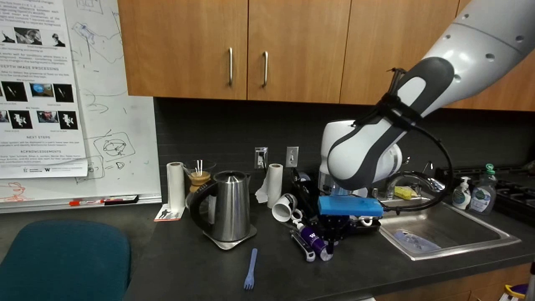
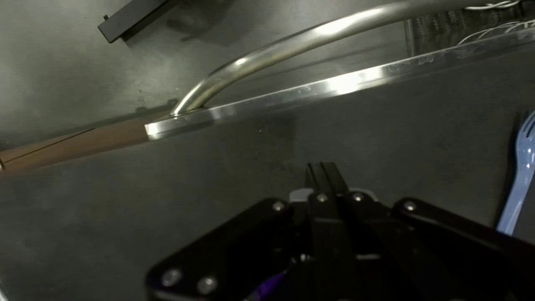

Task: Pick up the knife

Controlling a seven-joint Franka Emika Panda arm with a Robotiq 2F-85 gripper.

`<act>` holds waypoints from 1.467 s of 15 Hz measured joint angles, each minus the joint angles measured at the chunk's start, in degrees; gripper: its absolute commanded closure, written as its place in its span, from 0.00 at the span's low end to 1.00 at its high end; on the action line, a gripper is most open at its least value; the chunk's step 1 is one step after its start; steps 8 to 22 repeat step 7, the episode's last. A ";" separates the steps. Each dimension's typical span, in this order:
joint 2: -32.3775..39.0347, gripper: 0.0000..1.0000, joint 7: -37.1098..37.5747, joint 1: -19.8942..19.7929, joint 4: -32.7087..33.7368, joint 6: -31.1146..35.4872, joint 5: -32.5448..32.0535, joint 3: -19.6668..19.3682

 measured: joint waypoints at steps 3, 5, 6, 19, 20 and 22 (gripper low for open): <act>-1.39 0.74 -0.04 -0.82 -0.83 -0.11 0.17 1.06; -0.72 0.73 -0.04 -0.87 -0.58 -0.03 0.17 1.31; -0.37 0.73 -0.04 -0.91 -0.45 -0.01 0.17 1.32; -0.21 0.73 -0.04 -1.00 -0.41 -0.01 0.17 1.32; -0.21 0.73 -0.04 -1.00 -0.41 -0.01 0.17 1.32; -0.21 0.73 -0.04 -1.00 -0.41 -0.01 0.17 1.32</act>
